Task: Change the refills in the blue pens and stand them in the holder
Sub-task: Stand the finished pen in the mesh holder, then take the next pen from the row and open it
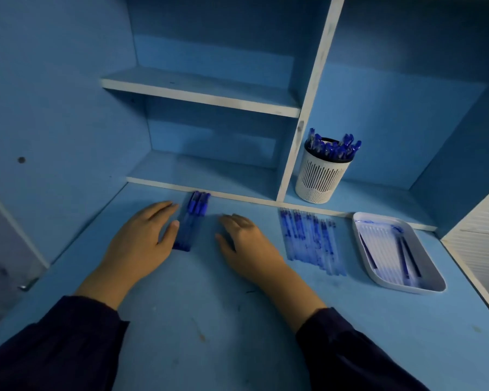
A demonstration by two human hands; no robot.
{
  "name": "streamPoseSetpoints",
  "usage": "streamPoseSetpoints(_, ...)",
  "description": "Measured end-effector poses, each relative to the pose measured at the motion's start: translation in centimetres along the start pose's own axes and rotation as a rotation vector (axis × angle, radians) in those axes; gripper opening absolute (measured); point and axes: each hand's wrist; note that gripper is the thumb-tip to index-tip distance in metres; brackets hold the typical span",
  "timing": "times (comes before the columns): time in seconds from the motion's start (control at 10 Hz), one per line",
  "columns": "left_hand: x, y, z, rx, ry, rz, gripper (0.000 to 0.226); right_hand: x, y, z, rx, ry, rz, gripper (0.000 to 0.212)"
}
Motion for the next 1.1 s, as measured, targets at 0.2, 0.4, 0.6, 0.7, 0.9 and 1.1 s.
streamPoseSetpoints(0.2,1.5,-0.1,-0.1,0.096,0.023,0.146,0.053,1.7,-2.1,-1.2,0.031,-0.102,-0.031,0.047)
streamPoseSetpoints(0.4,1.5,-0.1,-0.4,0.098,0.005,0.156,0.052,1.8,-2.2,-1.8,-0.039,-0.135,-0.014,0.036)
streamPoseSetpoints(0.6,1.5,-0.1,-0.4,0.109,0.012,0.163,0.052,0.9,-1.8,-1.4,-0.088,-0.183,-0.108,0.030)
streamPoseSetpoints(0.7,1.6,-0.1,-0.3,0.115,0.005,0.160,0.052,1.1,-2.0,-1.7,-0.095,-0.185,-0.120,0.029)
streamPoseSetpoints(0.9,1.5,-0.1,-0.3,0.118,0.011,0.155,0.052,1.4,-2.1,-1.6,-0.090,-0.178,-0.174,0.020)
streamPoseSetpoints(1.1,1.7,-0.1,-0.4,0.117,0.016,0.150,0.052,1.4,-1.9,-1.1,-0.069,-0.134,-0.217,0.024)
Point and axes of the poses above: each hand's wrist, its own y-axis away from the middle knuckle, its own z-axis out of the back of the hand, x = y × z, and after that the axes turned 7 degrees about y, right-handed
